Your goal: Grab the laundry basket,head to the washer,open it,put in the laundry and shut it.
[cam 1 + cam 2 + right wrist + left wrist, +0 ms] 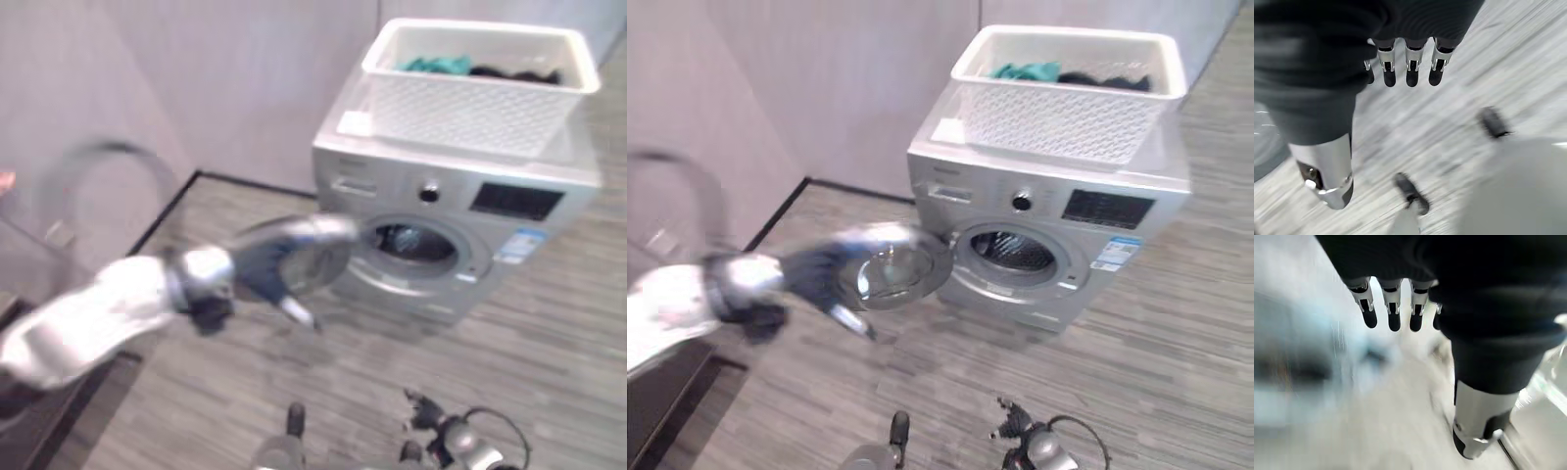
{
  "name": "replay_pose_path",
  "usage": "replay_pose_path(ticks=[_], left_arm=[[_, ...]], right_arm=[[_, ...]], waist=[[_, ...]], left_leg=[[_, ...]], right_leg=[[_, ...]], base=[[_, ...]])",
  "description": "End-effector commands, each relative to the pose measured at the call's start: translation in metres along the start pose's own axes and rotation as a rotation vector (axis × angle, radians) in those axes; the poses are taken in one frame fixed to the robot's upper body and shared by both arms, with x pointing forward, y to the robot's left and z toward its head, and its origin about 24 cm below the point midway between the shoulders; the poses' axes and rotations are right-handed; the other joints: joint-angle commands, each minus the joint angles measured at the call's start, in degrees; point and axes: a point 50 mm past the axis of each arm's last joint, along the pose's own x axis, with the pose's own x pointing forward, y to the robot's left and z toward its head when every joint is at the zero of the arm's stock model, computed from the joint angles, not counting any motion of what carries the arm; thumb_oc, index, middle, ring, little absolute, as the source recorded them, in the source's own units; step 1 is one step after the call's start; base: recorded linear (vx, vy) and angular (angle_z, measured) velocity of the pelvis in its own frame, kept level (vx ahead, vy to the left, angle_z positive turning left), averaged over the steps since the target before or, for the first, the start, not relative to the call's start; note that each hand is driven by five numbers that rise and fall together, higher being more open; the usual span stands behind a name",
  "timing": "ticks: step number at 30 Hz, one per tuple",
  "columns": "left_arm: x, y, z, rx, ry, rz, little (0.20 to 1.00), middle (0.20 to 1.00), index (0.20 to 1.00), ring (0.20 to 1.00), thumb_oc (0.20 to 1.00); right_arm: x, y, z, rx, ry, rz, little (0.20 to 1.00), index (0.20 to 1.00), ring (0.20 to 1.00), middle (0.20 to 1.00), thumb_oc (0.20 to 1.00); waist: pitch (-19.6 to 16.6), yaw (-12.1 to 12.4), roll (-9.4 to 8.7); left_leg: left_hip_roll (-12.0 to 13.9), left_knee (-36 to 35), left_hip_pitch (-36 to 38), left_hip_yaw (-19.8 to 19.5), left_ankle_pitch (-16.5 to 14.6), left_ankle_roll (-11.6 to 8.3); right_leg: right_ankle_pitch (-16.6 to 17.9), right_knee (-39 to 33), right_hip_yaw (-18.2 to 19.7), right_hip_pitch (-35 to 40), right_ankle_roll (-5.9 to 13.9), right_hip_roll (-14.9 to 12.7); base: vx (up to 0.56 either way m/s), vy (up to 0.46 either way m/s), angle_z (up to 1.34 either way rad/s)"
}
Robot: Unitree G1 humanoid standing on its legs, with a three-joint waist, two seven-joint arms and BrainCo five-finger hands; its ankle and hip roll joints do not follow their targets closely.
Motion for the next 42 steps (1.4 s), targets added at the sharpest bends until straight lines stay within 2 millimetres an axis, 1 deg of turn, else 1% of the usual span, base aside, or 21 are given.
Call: replay_pose_path(ticks=[1, 2, 3, 4, 5, 6, 7, 8, 9, 11, 12, 13, 16, 17, 18, 19, 23, 28, 34, 38, 42], left_arm=[[0.010, 0.006, -0.034, -0.321, 0.036, 0.003, 1.000, 1.000, 1.000, 1.000, 1.000], [0.029, -0.005, -0.067, -0.495, 0.090, 0.007, 1.000, 1.000, 1.000, 1.000, 1.000], [0.041, -0.011, -0.077, -0.568, 0.080, 0.014, 1.000, 1.000, 1.000, 1.000, 1.000], [0.042, -0.011, -0.077, -0.569, 0.076, 0.011, 1.000, 1.000, 1.000, 1.000, 1.000], [0.066, -0.021, -0.092, -0.673, 0.035, 0.059, 1.000, 1.000, 1.000, 1.000, 1.000], [0.078, -0.024, -0.103, -0.725, 0.032, 0.101, 1.000, 1.000, 1.000, 1.000, 1.000], [0.079, -0.025, -0.103, -0.726, 0.028, 0.100, 1.000, 1.000, 1.000, 1.000, 1.000], [0.087, -0.028, -0.118, -0.750, 0.063, 0.145, 1.000, 1.000, 1.000, 1.000, 1.000], [0.091, -0.034, -0.150, -0.755, 0.177, 0.231, 1.000, 1.000, 1.000, 1.000, 1.000], [0.086, -0.040, -0.184, -0.757, 0.323, 0.356, 1.000, 1.000, 1.000, 1.000, 1.000], [0.086, -0.039, -0.184, -0.756, 0.322, 0.356, 1.000, 1.000, 1.000, 1.000, 1.000], [0.083, -0.046, -0.205, -0.769, 0.432, 0.447, 1.000, 1.000, 1.000, 1.000, 1.000], [0.076, -0.059, -0.228, -0.828, 0.574, 0.539, 1.000, 1.000, 1.000, 1.000, 1.000], [0.068, -0.063, -0.237, -0.879, 0.609, 0.592, 1.000, 1.000, 1.000, 1.000, 1.000], [0.068, -0.063, -0.237, -0.879, 0.609, 0.592, 1.000, 1.000, 1.000, 1.000, 1.000], [0.061, -0.068, -0.241, -0.924, 0.614, 0.614, 1.000, 1.000, 1.000, 1.000, 1.000], [0.043, -0.079, -0.251, -0.943, 0.663, 0.647, 1.000, 1.000, 1.000, 1.000, 1.000], [0.033, -0.093, -0.259, -0.935, 0.730, 0.641, 1.000, 1.000, 1.000, 1.000, 1.000], [0.012, -0.094, -0.271, -0.892, 0.837, 0.742, 1.000, 1.000, 1.000, 1.000, 1.000], [0.008, -0.095, -0.274, -0.894, 0.873, 0.768, 1.000, 1.000, 1.000, 1.000, 1.000], [0.006, -0.090, -0.272, -0.896, 0.842, 0.811, 1.000, 1.000, 1.000, 1.000, 1.000]], right_arm=[[0.002, -0.002, 0.017, 0.002, -0.065, -0.020, 1.000, 1.000, 1.000, 1.000, 1.000], [0.000, -0.010, 0.013, 0.013, -0.057, -0.051, 1.000, 1.000, 1.000, 1.000, 1.000], [-0.001, -0.013, 0.009, 0.031, -0.047, -0.069, 1.000, 1.000, 1.000, 1.000, 1.000], [-0.002, -0.014, 0.007, 0.031, -0.043, -0.071, 1.000, 1.000, 1.000, 1.000, 1.000], [-0.006, -0.022, 0.003, 0.041, -0.039, -0.101, 1.000, 1.000, 1.000, 1.000, 1.000], [-0.008, -0.029, 0.000, 0.043, -0.035, -0.125, 1.000, 1.000, 1.000, 1.000, 1.000], [-0.008, -0.030, -0.001, 0.041, -0.031, -0.127, 1.000, 1.000, 1.000, 1.000, 1.000], [-0.010, -0.040, -0.001, 0.051, -0.038, -0.164, 1.000, 1.000, 1.000, 1.000, 1.000], [-0.015, -0.058, -0.004, 0.072, -0.037, -0.229, 1.000, 1.000, 1.000, 1.000, 1.000], [-0.019, -0.065, -0.004, 0.094, -0.049, -0.271, 1.000, 1.000, 1.000, 1.000, 1.000], [-0.019, -0.066, -0.004, 0.094, -0.049, -0.272, 1.000, 1.000, 1.000, 1.000, 1.000], [-0.022, -0.068, -0.002, 0.121, -0.066, -0.294, 1.000, 1.000, 1.000, 1.000, 1.000], [-0.025, -0.064, 0.003, 0.185, -0.105, -0.306, 1.000, 1.000, 1.000, 1.000, 1.000], [-0.027, -0.063, 0.014, 0.238, -0.160, -0.306, 1.000, 1.000, 1.000, 1.000, 1.000], [-0.027, -0.063, 0.014, 0.238, -0.160, -0.306, 1.000, 1.000, 1.000, 1.000, 1.000], [-0.031, -0.064, 0.021, 0.277, -0.213, -0.312, 1.000, 1.000, 1.000, 1.000, 1.000], [-0.040, -0.066, 0.036, 0.315, -0.314, -0.309, 1.000, 1.000, 1.000, 1.000, 1.000], [-0.045, -0.068, 0.045, 0.320, -0.367, -0.304, 1.000, 1.000, 1.000, 1.000, 1.000], [-0.045, -0.068, 0.036, 0.306, -0.335, -0.313, 1.000, 1.000, 1.000, 1.000, 1.000], [-0.045, -0.065, 0.033, 0.318, -0.330, -0.306, 1.000, 1.000, 1.000, 1.000, 1.000], [-0.047, -0.066, 0.028, 0.346, -0.325, -0.322, 1.000, 1.000, 1.000, 1.000, 1.000]], waist=[[2.38, -1.87, -1.02], [2.10, -4.76, -1.64], [1.75, -5.92, -2.09], [1.63, -5.73, -1.92], [0.97, -8.30, -2.88], [0.57, -9.24, -2.99], [0.47, -9.21, -2.74], [0.09, -10.32, -3.07], [-0.56, -11.51, -3.04], [-0.55, -12.01, -2.92], [-0.67, -11.97, -2.86], [-0.81, -12.23, -2.79], [-0.88, -12.70, -2.86], [-1.06, -12.86, -2.94], [-1.07, -12.87, -2.94], [-1.28, -12.72, -2.95], [-1.92, -11.91, -2.69], [-2.30, -11.25, -2.54], [-2.92, -10.09, -3.00], [-3.15, -10.05, -3.30], [-3.53, -9.92, -3.48]], left_leg=[[1.80, 6.05, 3.01, 1.77, -10.06, 2.49], [2.07, 5.45, 4.37, 3.42, -10.06, 2.45], [2.16, 4.91, 4.85, 4.25, -9.89, 2.37], [2.16, 4.75, 4.96, 4.37, -9.85, 2.37], [2.18, 3.35, 5.83, 5.84, -9.36, 2.17], [2.10, 2.33, 6.29, 6.54, -9.15, 2.12], [2.09, 2.15, 6.39, 6.61, -9.09, 2.13], [1.95, 1.22, 6.89, 7.43, -8.92, 2.12], [1.68, 0.22, 7.44, 8.58, -9.02, 2.24], [1.57, 0.01, 7.71, 9.35, -9.30, 2.46], [1.57, 0.01, 7.50, 9.40, -9.15, 2.45], [1.43, 0.01, 7.17, 9.58, -9.22, 2.61], [1.17, 0.01, 6.41, 9.45, -9.19, 2.69], [1.08, 0.01, 5.85, 9.13, -9.19, 2.71], [1.08, 0.01, 5.84, 9.13, -9.19, 2.71], [1.21, 0.01, 5.69, 9.08, -9.10, 2.71], [1.40, 0.01, 5.63, 8.41, -8.95, 2.70], [1.47, 0.01, 5.69, 7.82, -8.80, 2.63], [1.55, 0.01, 5.22, 6.66, -8.45, 2.56], [1.49, 0.01, 5.13, 6.48, -8.42, 2.52], [1.45, 0.01, 5.08, 6.44, -8.43, 2.50]], right_leg=[[-6.59, 7.29, 3.46, -1.47, 0.33, -2.02], [-6.44, 7.99, 4.99, -2.21, 0.57, -1.93], [-6.30, 8.17, 5.75, -2.69, 0.65, -1.90], [-6.34, 8.23, 5.86, -2.77, 0.66, -1.89], [-5.97, 7.98, 7.05, -3.44, 0.82, -1.86], [-5.77, 7.63, 7.60, -3.77, 0.89, -1.88], [-5.77, 7.61, 7.64, -3.78, 0.91, -1.87], [-5.51, 7.02, 8.25, -4.08, 1.10, -1.91], [-5.07, 6.33, 9.69, -4.86, 1.27, -1.84], [-4.91, 6.43, 10.83, -5.53, 1.26, -1.73], [-4.73, 6.36, 10.90, -5.75, 1.22, -1.71], [-4.61, 6.22, 11.44, -6.29, 1.02, -1.70], [-4.35, 5.64, 11.41, -6.66, 0.80, -1.74], [-4.03, 5.24, 11.44, -6.98, 0.76, -1.63], [-4.03, 5.23, 11.44, -6.99, 0.76, -1.63], [-3.86, 4.97, 11.49, -7.04, 0.65, -1.36], [-4.02, 4.42, 10.83, -6.27, 0.33, -1.09], [-4.10, 4.06, 10.02, -5.39, 0.15, -0.94], [-4.26, 3.45, 8.58, -4.32, -0.11, -0.73], [-4.21, 3.27, 8.34, -4.04, -0.21, -0.58], [-4.05, 3.06, 8.26, -3.81, -0.17, -0.53]], base=[[0.09, 0.053, -0.62], [0.06, 0.034, -0.52], [0.07, 0.033, -0.52], [0.06, 0.038, -0.68], [0.06, 0.043, -0.59], [0.06, 0.044, -0.40], [0.03, 0.039, -0.31], [0.04, 0.059, -0.22], [0.04, 0.069, -0.14], [0.01, 0.039, -0.25], [-0.01, 0.026, -0.57], [-0.01, 0.020, -0.49], [-0.01, 0.002, -0.08], [0.00, 0.000, 0.00], [-0.01, -0.038, 0.00], [0.00, -0.033, -0.02], [0.00, -0.010, 0.00], [0.00, -0.014, 0.05], [-0.01, -0.020, 0.10], [-0.01, -0.011, 0.06], [-0.01, -0.008, 0.07]])
